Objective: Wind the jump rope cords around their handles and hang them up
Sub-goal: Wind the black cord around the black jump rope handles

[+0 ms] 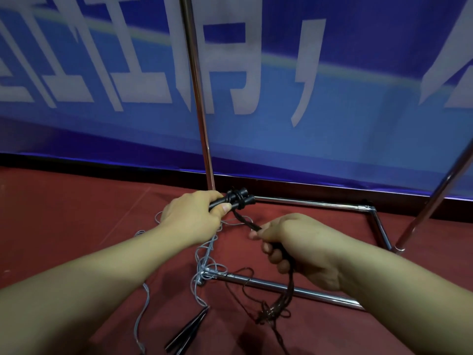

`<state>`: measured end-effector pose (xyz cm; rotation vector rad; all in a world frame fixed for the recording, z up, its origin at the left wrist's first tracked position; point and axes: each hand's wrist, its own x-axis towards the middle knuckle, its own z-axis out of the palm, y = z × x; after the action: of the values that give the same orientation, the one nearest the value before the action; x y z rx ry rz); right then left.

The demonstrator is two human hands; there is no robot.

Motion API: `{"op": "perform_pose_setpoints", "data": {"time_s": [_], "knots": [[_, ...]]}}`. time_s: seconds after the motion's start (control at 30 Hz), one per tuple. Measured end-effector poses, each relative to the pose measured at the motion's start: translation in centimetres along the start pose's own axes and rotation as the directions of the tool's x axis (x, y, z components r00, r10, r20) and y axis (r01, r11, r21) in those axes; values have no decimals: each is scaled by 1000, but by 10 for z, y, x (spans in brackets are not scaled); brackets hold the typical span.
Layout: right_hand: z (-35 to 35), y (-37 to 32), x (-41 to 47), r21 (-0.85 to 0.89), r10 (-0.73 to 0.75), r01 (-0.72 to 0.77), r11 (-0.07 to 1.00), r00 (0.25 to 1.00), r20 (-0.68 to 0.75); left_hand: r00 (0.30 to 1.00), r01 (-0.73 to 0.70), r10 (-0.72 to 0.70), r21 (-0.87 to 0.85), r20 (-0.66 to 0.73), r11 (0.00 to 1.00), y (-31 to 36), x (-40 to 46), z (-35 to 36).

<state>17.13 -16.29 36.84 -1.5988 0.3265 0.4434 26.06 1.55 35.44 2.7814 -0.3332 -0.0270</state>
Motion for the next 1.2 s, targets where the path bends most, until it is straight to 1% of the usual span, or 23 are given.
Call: {"op": "perform_pose_setpoints", "data": {"time_s": [0.1, 0.17, 0.27, 0.33, 0.4, 0.5, 0.63, 0.7, 0.83, 0.9, 0.97, 1.1, 1.2], "knots": [[-7, -3, -3, -35, -33, 32, 999, 999, -25, 1000, 19, -19, 28, 1, 999, -4, 3, 0], [-14, -6, -5, -74, -86, 80, 994, 993, -82, 999, 36, -36, 5, 34, 999, -7, 5, -2], [-22, -11, -5, -13, -154, 154, 988, 974, -163, 996, 26, -25, -10, 80, 1000, -7, 6, -3], [-27, -13, -5, 24, -168, 177, 984, 964, -208, 995, 1, -1, -4, 102, 1000, -3, 5, -2], [-33, -15, -3, 22, -180, 191, 981, 952, -247, 992, -29, 28, 0, 124, 1000, 3, 3, -1], [-41, -15, -1, -96, -233, 214, 972, 928, -290, 984, -71, 71, -6, 164, 997, 10, 0, 0], [-46, -11, -3, -326, -342, 240, 914, 890, -303, 944, -116, 115, -16, 308, 993, 13, -2, 3], [-48, -8, -4, -441, -399, 242, 864, 864, -308, 919, -138, 139, -28, 369, 990, 14, -3, 4], [-53, -7, -2, -655, -504, 216, 724, 814, -289, 865, -202, 190, -25, 464, 979, 21, -9, 3], [-54, -8, 0, -709, -538, 212, 673, 798, -272, 841, -236, 218, -28, 495, 971, 26, -13, 1], [-54, -9, 3, -735, -560, 212, 644, 785, -264, 832, -293, 256, -3, 493, 956, 34, -18, 0], [-59, -8, 12, -748, -573, 211, 629, 777, -262, 818, -432, 364, 58, 446, 900, 50, -27, -2], [-66, -4, 21, -745, -571, 225, 628, 784, -244, 796, -502, 449, 28, 407, 864, 53, -31, -4]]}}
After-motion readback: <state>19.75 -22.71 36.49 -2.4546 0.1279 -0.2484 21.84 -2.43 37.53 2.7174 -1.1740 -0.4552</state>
